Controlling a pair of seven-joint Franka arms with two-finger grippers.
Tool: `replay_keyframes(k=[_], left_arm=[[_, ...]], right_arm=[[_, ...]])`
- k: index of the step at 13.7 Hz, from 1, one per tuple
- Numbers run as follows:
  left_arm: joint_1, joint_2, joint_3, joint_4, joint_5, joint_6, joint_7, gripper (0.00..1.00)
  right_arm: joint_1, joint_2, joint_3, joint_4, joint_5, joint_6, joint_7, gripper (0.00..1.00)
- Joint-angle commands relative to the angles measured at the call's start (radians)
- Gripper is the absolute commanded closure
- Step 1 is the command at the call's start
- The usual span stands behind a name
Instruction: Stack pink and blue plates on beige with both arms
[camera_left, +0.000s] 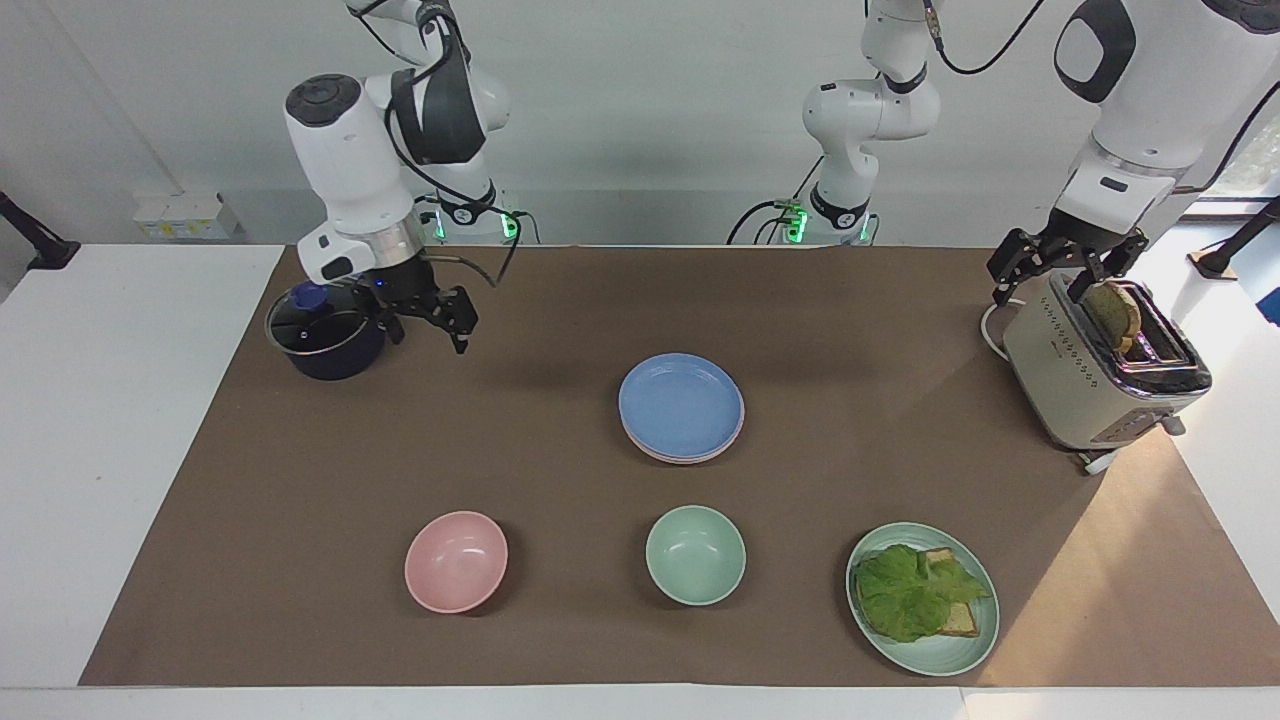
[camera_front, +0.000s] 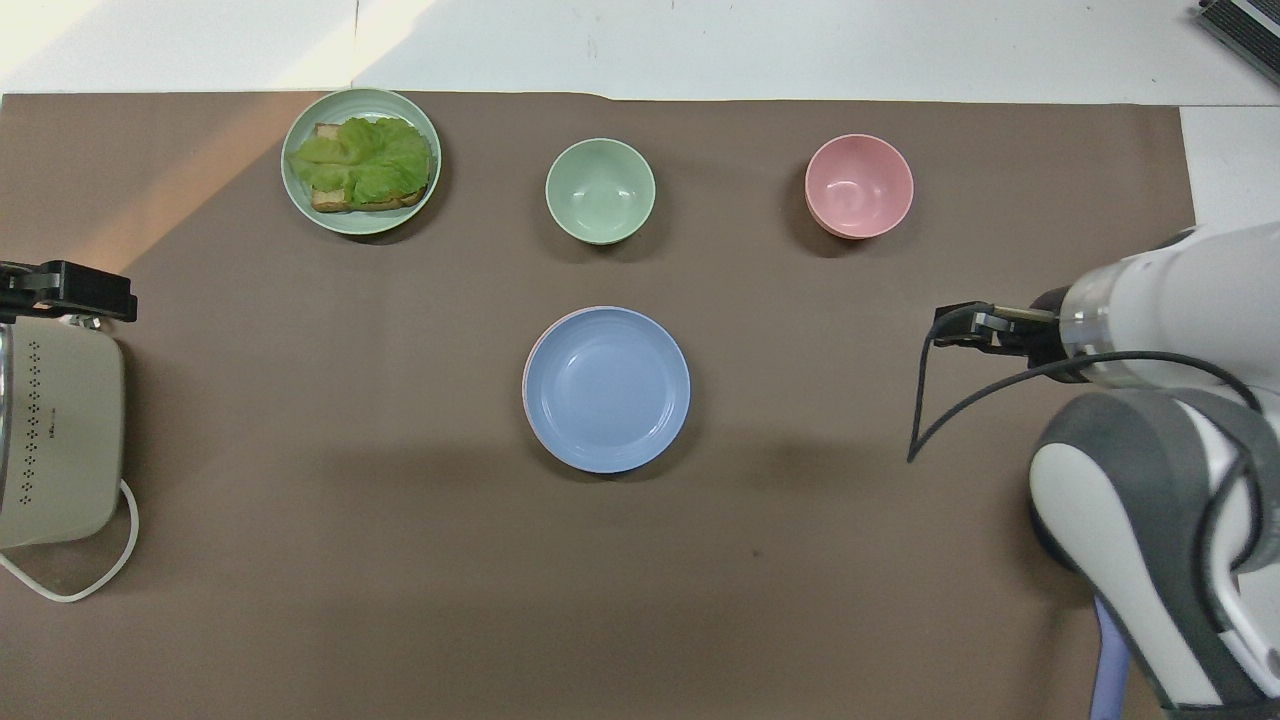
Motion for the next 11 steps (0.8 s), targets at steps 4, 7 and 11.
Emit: replay_keyframes(k=[4,7,11], left_arm=[[-0.011,-0.011,0.009,0.002,0.011,-0.015,0.005,0.00],[-0.011,-0.011,0.009,0.002,0.011,-0.017,0.004,0.00],[-0.011,-0.011,0.009,0.002,0.011,-0.015,0.005,0.00]], right_arm=[[-0.078,0.046,0.015,0.327,-0.079,-0.350,-0.118,0.00],[-0.074,0.130,0.016,0.485,-0.085,-0.487,-0.118,0.00],[-0.063,0.147,0.024,0.515,-0.082,-0.497,-0.124,0.00]])
